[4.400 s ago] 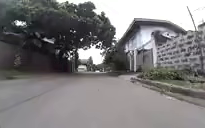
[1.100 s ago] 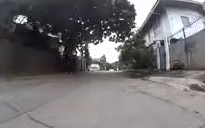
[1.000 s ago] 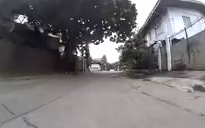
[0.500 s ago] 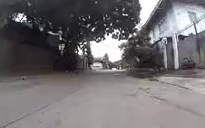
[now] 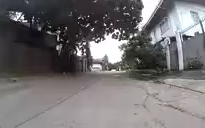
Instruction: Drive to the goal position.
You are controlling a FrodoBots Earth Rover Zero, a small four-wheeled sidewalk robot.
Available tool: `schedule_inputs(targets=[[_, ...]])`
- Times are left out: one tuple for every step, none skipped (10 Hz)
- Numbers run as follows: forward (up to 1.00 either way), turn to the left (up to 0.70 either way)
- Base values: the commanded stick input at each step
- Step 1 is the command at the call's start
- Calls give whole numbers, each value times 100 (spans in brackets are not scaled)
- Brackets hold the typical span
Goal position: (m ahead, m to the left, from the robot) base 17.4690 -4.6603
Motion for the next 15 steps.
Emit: schedule_inputs(targets=[[100,-3],[100,-24],[100,-40],[100,-40],[100,-40],[100,-40],[100,-29],[100,-4],[100,0],[100,0],[100,0],[100,0],[100,0],[100,0],[100,0]])
